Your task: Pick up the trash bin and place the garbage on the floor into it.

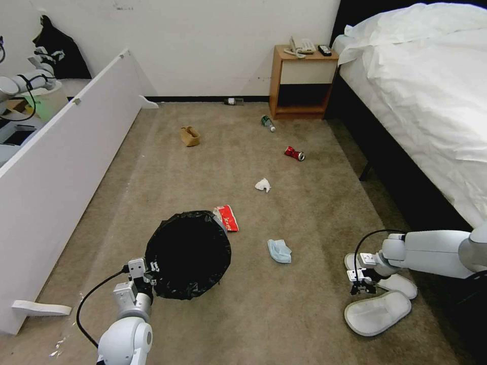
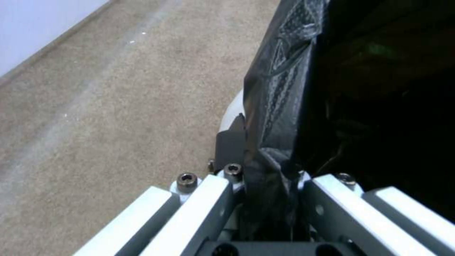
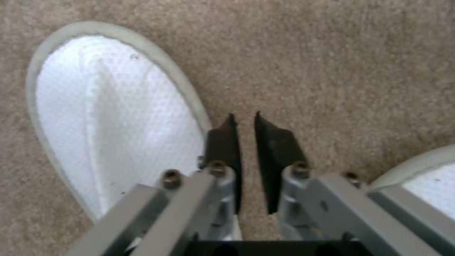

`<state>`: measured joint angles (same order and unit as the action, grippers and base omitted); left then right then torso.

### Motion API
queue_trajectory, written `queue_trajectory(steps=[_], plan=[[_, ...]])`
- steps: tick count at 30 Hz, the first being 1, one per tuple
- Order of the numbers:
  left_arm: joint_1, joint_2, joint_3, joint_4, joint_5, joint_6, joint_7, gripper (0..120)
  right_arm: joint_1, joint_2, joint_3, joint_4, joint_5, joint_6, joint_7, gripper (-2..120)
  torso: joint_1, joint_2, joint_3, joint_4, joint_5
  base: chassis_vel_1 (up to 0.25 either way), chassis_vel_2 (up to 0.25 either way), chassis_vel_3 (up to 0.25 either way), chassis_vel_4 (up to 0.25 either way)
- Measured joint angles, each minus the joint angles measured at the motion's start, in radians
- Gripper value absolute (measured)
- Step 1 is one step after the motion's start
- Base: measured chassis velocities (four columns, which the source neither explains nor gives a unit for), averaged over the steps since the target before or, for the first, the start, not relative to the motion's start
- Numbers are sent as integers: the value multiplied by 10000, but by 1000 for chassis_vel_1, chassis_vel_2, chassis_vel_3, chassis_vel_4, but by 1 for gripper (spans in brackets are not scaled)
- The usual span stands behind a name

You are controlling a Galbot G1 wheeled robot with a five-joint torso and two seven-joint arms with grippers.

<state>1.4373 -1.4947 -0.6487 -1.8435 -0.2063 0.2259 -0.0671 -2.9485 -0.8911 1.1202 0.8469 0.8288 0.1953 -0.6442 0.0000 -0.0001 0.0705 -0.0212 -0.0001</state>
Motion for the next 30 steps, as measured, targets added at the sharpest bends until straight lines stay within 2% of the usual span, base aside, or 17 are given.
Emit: queue_trajectory(steps=[2,3,5,6,8,9,11,12,14,17,18,20,22,30], plan=[[-2,32,2,-14,0,0,-5,0,3,60,6,107,-45,-21,-8,26,0,0,0,0,0,0,0,0,0],[-2,32,2,-14,0,0,-5,0,3,60,6,107,-45,-21,-8,26,0,0,0,0,0,0,0,0,0],[-35,41,15,-16,3,6,-7,0,10,147,44,248,-128,-31,-12,39,0,0,0,1,0,0,0,0,0],[-35,41,15,-16,3,6,-7,0,10,147,44,248,-128,-31,-12,39,0,0,0,1,0,0,0,0,0],[-53,35,17,-19,13,14,-13,0,16,233,100,380,-185,-46,-3,50,0,0,0,1,1,0,0,0,0],[-53,35,17,-19,13,14,-13,0,16,233,100,380,-185,-46,-3,50,0,0,0,1,1,0,0,0,0],[-47,35,14,-37,23,17,-17,0,22,328,162,513,-296,-64,-3,61,0,0,-2,-1,1,0,0,0,0],[-47,35,14,-37,23,17,-17,0,22,328,162,513,-296,-64,-3,61,0,0,-2,-1,1,0,0,0,0],[-24,52,-14,-41,23,17,-15,0,26,381,183,586,-357,-85,-18,71,0,0,-2,0,0,0,0,0,0],[-12,65,-36,-41,22,17,-13,0,27,403,193,627,-395,-113,-24,76,0,0,-2,0,1,0,0,0,0],[-2,77,-64,-41,17,17,-10,0,28,432,195,675,-449,-134,-34,83,0,0,-2,1,1,0,0,0,0],[2,85,-77,-41,9,17,-8,0,29,453,195,707,-474,-153,-42,87,0,0,-2,1,0,0,0,0,0],[16,117,-121,-45,-21,13,-1,0,30,520,195,840,-551,-217,-45,98,0,0,-2,-1,1,0,0,0,0],[44,158,-208,-47,-84,-17,12,0,30,673,116,1022,-767,-290,-16,100,0,0,-2,0,0,0,0,0,0]])
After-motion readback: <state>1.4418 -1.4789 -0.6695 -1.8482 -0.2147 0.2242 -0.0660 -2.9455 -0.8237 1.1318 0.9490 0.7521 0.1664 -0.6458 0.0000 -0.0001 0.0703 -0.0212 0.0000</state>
